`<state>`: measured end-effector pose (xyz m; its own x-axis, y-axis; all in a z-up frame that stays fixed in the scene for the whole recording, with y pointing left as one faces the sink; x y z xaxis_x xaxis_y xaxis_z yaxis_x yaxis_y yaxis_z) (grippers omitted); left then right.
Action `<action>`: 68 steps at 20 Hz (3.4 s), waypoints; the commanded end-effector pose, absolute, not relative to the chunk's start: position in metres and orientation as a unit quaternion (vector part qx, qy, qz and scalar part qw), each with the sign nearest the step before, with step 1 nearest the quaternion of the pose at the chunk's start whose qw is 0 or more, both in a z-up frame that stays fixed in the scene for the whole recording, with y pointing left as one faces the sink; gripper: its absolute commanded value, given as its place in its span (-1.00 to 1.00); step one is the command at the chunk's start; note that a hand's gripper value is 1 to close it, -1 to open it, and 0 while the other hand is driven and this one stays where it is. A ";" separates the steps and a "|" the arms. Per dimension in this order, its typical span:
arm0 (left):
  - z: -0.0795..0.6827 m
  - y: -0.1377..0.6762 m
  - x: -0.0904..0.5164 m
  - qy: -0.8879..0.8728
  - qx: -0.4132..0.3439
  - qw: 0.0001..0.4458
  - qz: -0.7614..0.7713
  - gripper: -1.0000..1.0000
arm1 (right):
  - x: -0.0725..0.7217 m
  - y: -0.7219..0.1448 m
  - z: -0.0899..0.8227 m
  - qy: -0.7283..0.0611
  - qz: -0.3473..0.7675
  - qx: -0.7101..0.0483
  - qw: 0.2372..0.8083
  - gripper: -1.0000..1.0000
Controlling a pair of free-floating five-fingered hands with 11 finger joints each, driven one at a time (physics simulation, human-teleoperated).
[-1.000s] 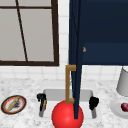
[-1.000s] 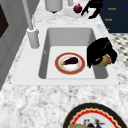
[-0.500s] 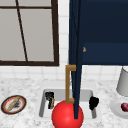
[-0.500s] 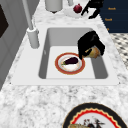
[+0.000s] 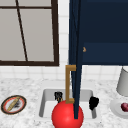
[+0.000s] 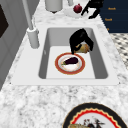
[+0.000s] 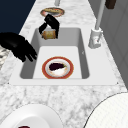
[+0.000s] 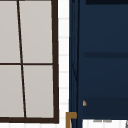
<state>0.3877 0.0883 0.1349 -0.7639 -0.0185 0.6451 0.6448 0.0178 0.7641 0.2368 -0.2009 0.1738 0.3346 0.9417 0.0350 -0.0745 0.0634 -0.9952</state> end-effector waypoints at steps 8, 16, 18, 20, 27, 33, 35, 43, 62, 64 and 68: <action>0.076 0.002 0.421 -0.662 -0.229 0.255 -0.667 1.00 | 0.237 -0.201 0.174 -0.399 0.416 -0.543 0.610 0.00; 0.007 -0.051 0.449 -0.669 -0.223 0.261 -0.659 1.00 | 0.237 -0.201 0.174 -0.399 0.416 -0.543 0.610 0.00; -0.009 -0.060 0.461 -0.671 -0.222 0.262 -0.657 1.00 | 0.237 -0.201 0.174 -0.399 0.416 -0.543 0.610 0.00; -0.024 -0.068 0.469 -0.674 -0.220 0.264 -0.654 1.00 | 0.237 -0.201 0.174 -0.399 0.416 -0.543 0.610 0.00; -0.085 -0.094 0.504 -0.685 -0.215 0.249 -0.651 1.00 | 0.237 -0.201 0.174 -0.399 0.416 -0.543 0.610 0.00; -0.098 -0.082 0.519 -0.679 -0.259 0.268 -0.633 1.00 | 0.237 -0.201 0.174 -0.399 0.416 -0.543 0.610 0.00; -0.087 -0.070 0.507 -0.679 -0.279 0.251 -0.631 1.00 | 0.237 -0.201 0.174 -0.399 0.416 -0.543 0.610 0.00; -0.047 -0.060 0.493 -0.682 -0.226 0.200 -0.666 -1.00 | 0.237 -0.201 0.174 -0.399 0.416 -0.543 0.610 0.00; -0.020 -0.005 0.481 -0.688 -0.239 0.199 -0.655 -1.00 | 0.237 -0.201 0.174 -0.399 0.416 -0.543 0.610 0.00; -0.021 0.002 0.476 -0.688 -0.240 0.206 -0.653 -1.00 | 0.237 -0.201 0.174 -0.399 0.416 -0.543 0.610 0.00; -0.010 0.028 0.477 -0.677 -0.266 0.208 -0.654 -1.00 | 0.237 -0.201 0.174 -0.399 0.416 -0.543 0.610 0.00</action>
